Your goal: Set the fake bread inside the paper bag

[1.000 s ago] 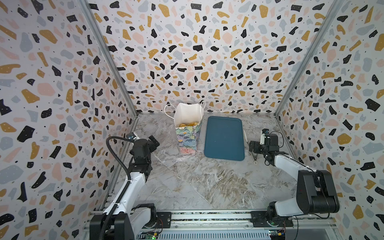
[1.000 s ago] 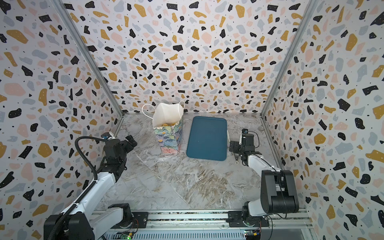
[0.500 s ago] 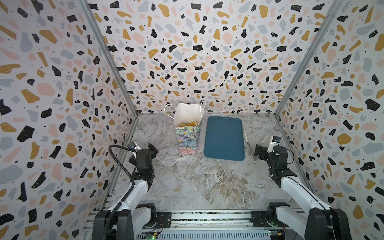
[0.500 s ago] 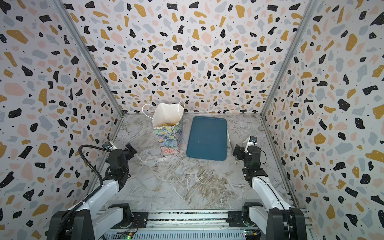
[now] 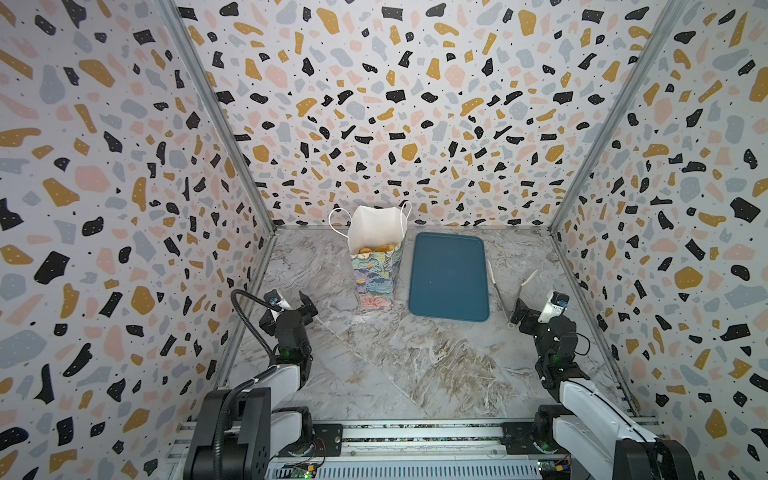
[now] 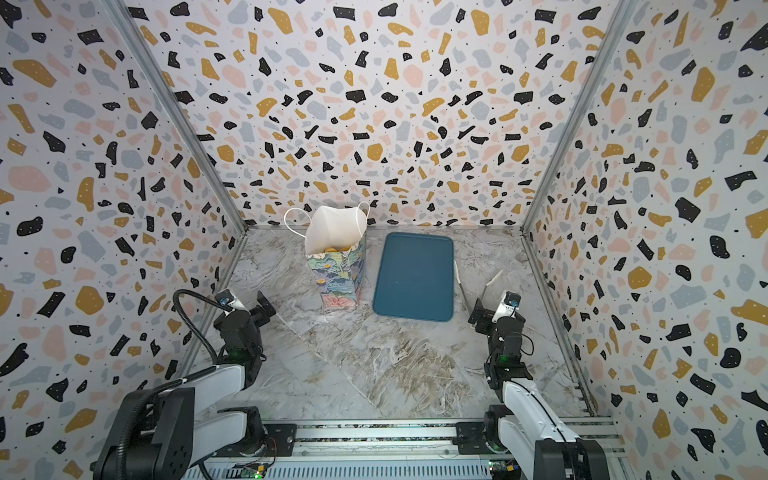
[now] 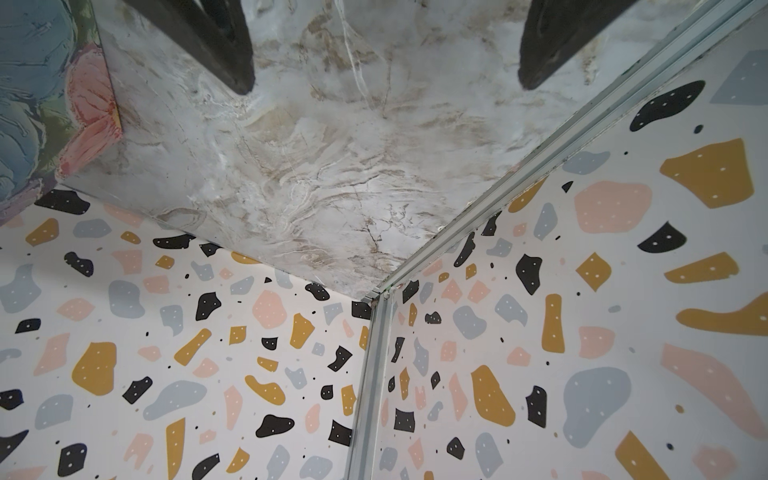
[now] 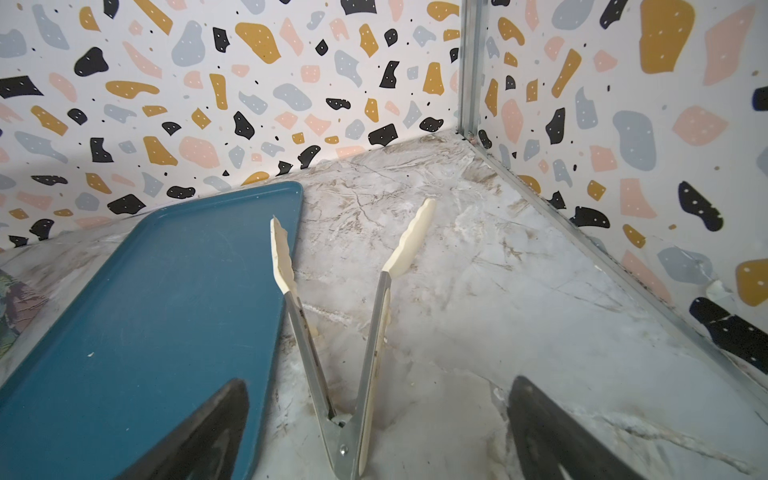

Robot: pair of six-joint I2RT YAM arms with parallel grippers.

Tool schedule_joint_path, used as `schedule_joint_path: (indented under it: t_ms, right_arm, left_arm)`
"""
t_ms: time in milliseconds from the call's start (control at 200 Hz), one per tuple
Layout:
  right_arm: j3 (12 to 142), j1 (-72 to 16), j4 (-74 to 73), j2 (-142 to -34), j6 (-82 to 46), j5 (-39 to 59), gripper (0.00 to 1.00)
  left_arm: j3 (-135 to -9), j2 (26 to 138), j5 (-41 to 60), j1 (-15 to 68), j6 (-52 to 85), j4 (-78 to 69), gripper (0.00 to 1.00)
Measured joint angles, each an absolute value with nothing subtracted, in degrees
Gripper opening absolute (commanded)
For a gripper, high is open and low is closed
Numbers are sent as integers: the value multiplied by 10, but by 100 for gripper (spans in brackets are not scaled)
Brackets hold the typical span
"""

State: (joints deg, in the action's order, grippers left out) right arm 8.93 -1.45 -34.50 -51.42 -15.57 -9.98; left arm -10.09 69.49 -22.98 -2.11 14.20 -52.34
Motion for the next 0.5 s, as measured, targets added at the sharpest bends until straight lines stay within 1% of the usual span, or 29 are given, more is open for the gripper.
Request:
schedule_joint_path:
  t_ms: [135,385,501]
  right_arm:
    - [79,-15,-384,-524,-154,-119,99]
    - [74,-15,-422,-562,-143,-150,99]
    - [66,-15,-454,-583,-133,-166,99]
  left_arm:
    - [-70,721,-216,-21,126,-578,100]
    - [-70,731,-197,-14,106,-620,100]
    - [-74,758,-195,6,87,-637,100]
